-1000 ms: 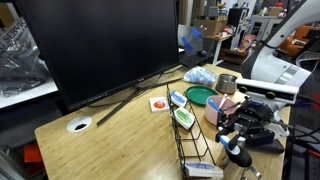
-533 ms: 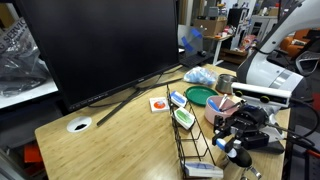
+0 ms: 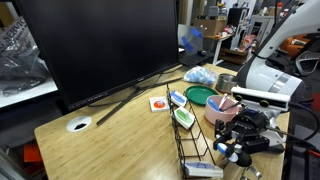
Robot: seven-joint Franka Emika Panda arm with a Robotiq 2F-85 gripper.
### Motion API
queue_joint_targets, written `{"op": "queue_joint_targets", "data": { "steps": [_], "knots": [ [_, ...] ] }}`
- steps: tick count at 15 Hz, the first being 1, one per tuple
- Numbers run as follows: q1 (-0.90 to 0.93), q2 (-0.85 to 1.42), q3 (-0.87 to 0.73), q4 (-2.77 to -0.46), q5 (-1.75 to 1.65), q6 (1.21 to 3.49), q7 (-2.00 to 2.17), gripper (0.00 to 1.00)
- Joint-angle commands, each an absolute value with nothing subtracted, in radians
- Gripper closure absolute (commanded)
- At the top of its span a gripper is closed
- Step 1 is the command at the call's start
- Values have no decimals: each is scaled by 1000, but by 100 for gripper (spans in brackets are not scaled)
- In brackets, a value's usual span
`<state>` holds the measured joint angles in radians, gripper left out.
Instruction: Pick up the folk from the table and put it in the silver cup.
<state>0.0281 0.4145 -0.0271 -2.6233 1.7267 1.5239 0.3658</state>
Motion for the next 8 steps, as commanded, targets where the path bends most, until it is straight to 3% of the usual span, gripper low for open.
{"op": "queue_joint_targets", "data": {
  "steps": [1, 8],
  "knots": [
    [15, 434, -35, -2625, 1738, 1493, 341, 93],
    [-3, 458, -49, -2624, 1742, 1433, 335, 93]
  ]
}}
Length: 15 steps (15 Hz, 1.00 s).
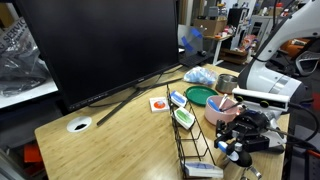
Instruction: Pick up the folk from the table and put it in the silver cup.
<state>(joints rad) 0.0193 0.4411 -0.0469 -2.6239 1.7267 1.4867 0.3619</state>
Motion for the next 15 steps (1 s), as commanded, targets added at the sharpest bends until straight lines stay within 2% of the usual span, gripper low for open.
{"op": "queue_joint_targets", "data": {
  "steps": [1, 15],
  "knots": [
    [-5, 460, -50, -2623, 1742, 1427, 334, 93],
    [-11, 490, -68, -2622, 1740, 1409, 324, 93]
  ]
}}
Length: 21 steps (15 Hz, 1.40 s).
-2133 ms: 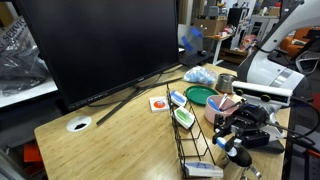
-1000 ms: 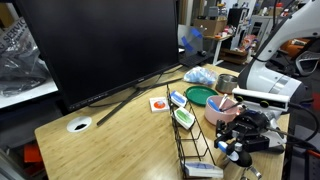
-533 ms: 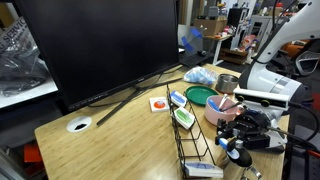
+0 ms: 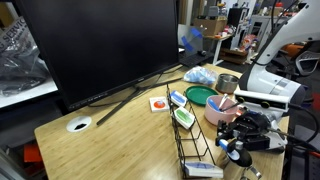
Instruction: Pick up the folk from the table and put it in the silver cup.
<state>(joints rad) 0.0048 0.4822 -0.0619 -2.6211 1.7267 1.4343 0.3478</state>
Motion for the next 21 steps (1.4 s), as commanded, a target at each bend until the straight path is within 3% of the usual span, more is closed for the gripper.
{"op": "queue_joint_targets", "data": {
  "steps": [1, 5, 6, 8, 14, 16, 21],
  "knots": [
    [-11, 491, -71, -2622, 1740, 1411, 324, 93],
    [-5, 498, -72, -2616, 1739, 1418, 330, 93],
    [-4, 499, -71, -2616, 1740, 1419, 330, 88],
    [-3, 498, -71, -2615, 1739, 1422, 332, 46],
    [-4, 493, -73, -2617, 1739, 1421, 332, 5],
    [-5, 487, -75, -2620, 1736, 1421, 330, 0],
    [3, 425, -81, -2645, 1719, 1443, 316, 0]
  ]
}}
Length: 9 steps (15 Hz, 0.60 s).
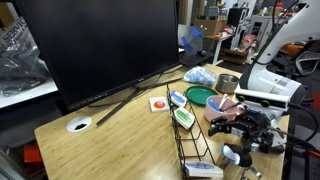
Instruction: Pick up the folk from the table and put it in the silver cup.
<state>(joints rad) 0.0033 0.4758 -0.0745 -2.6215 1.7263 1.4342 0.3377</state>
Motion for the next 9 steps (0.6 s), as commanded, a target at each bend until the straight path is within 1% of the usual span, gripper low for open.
{"op": "queue_joint_targets", "data": {
  "steps": [1, 3, 9],
  "knots": [
    [11, 405, -82, -2651, 1712, 1463, 312, 0],
    [33, 362, -85, -2662, 1698, 1530, 319, 0],
    [113, 204, -47, -2710, 1664, 1883, 395, 0]
  ]
}}
